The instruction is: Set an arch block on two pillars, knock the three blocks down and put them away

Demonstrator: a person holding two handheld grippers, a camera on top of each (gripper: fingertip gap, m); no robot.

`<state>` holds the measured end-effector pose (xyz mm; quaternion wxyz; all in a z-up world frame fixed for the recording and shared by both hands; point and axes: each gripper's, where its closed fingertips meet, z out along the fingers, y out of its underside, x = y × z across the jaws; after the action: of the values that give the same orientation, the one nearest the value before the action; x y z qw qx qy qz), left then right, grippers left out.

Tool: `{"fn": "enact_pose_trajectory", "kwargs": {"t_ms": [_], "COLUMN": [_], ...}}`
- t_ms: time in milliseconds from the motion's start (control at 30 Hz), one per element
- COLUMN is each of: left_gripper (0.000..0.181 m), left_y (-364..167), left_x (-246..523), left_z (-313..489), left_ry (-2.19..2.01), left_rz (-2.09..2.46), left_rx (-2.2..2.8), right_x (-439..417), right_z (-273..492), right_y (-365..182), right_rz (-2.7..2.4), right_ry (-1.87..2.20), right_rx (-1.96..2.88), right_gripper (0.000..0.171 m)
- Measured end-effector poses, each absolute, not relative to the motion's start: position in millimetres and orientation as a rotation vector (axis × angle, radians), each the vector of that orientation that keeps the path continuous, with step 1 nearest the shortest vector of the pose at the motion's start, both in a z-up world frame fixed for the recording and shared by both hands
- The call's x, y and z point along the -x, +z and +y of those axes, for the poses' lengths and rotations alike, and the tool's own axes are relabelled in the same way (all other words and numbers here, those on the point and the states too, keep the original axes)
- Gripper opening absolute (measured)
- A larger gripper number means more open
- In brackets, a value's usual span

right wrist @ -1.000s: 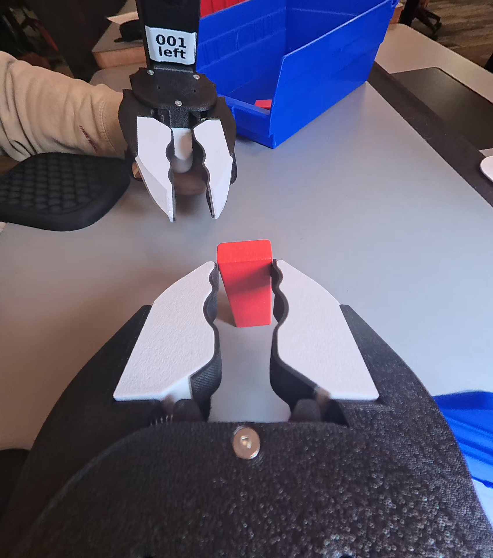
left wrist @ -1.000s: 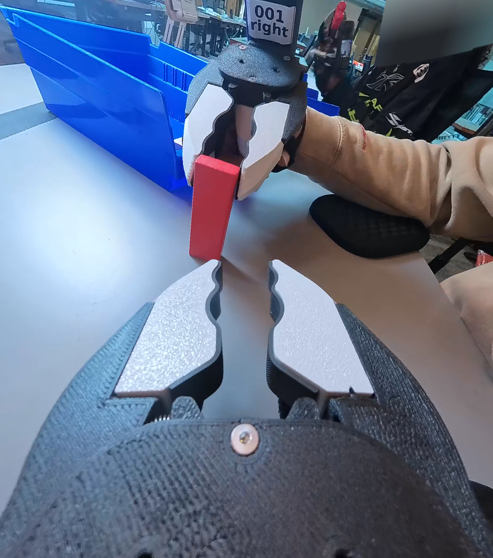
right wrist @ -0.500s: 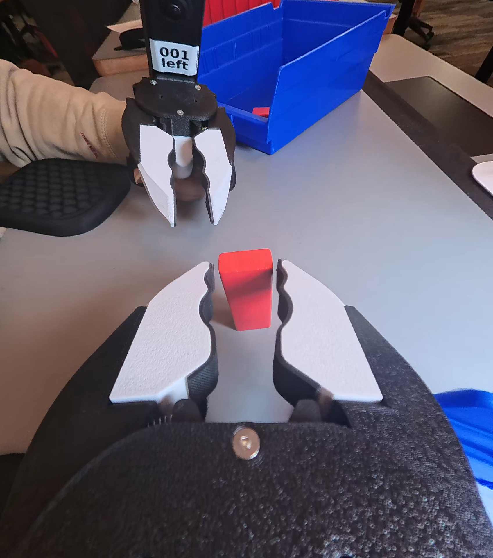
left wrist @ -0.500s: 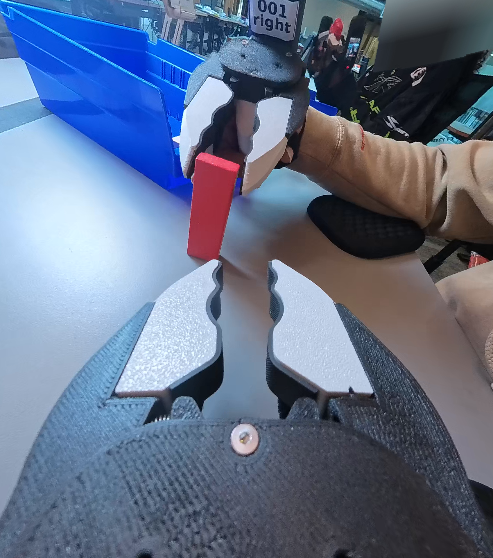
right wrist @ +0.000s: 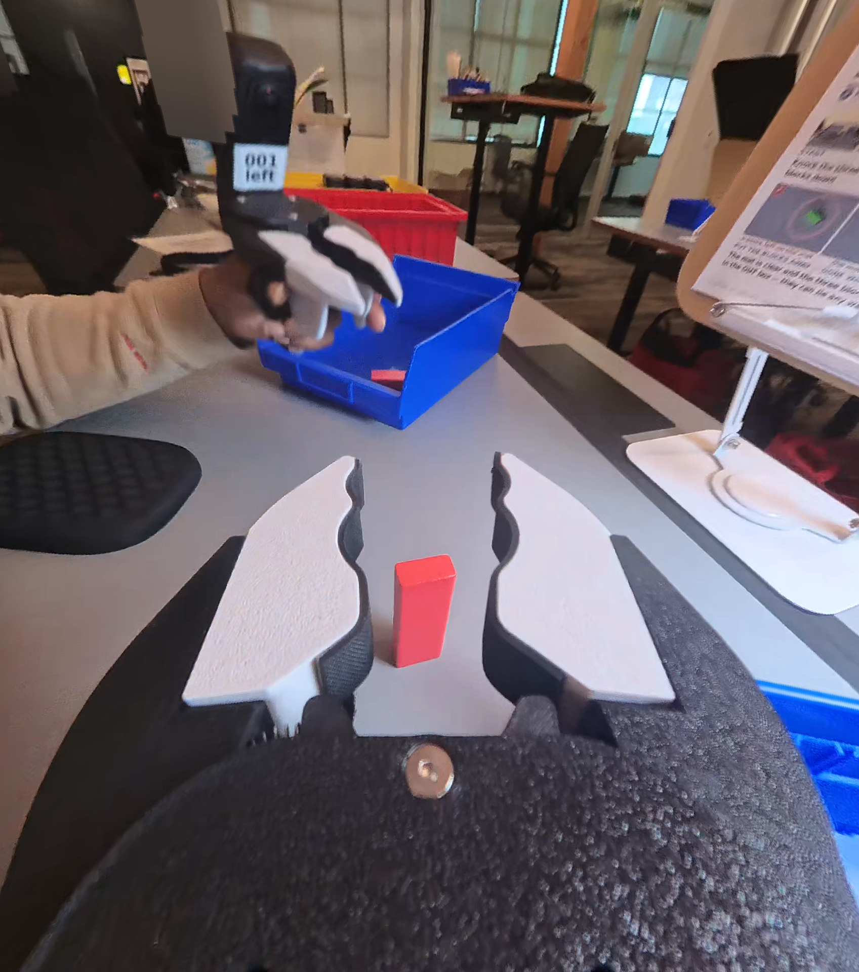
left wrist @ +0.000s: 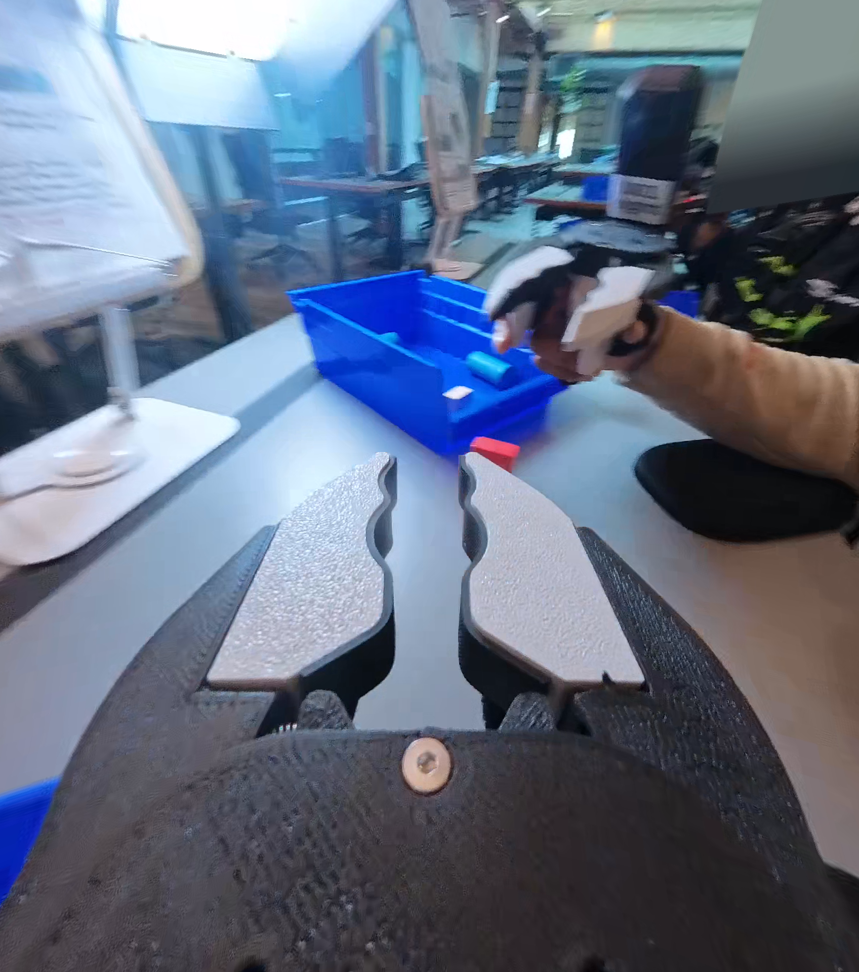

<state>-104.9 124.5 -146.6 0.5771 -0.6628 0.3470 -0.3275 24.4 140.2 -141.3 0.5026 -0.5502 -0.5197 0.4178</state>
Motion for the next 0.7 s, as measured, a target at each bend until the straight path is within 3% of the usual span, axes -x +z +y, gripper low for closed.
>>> {"fn": "enact_pose_trajectory", "kwargs": {"t_ms": [133,300,533,633,700], "left_gripper": [0.035,0.041,0.052,0.036,0.035], "left_y": [-143,-230,-310,-311,-310], "left_x": [213,319,344,341,340], "left_z": [160,181,170,169,168], "left_ry": [-0.384,-0.15,-0.045,-0.044,-0.013], "left_rz": [0.669,0.502,0.515,0.542,0.585], "left_rx": [1.896,2.469,2.841,2.86,2.855], "right_x": [-36,-40,-38,-38,-39], "right_z": [132,135,133,133,133], "right_y": [-144,-158,-161,-162,-162], "right_rz": [-1.215,-1.235,-1.266,-1.267,-1.264], "right_ry": [1.018,0.965,0.896,0.893,0.889], "right_rx": [1.328,1.378,1.37,1.373,1.374], "right_gripper": [0.045,0.043,0.041,0.04,0.04]}}
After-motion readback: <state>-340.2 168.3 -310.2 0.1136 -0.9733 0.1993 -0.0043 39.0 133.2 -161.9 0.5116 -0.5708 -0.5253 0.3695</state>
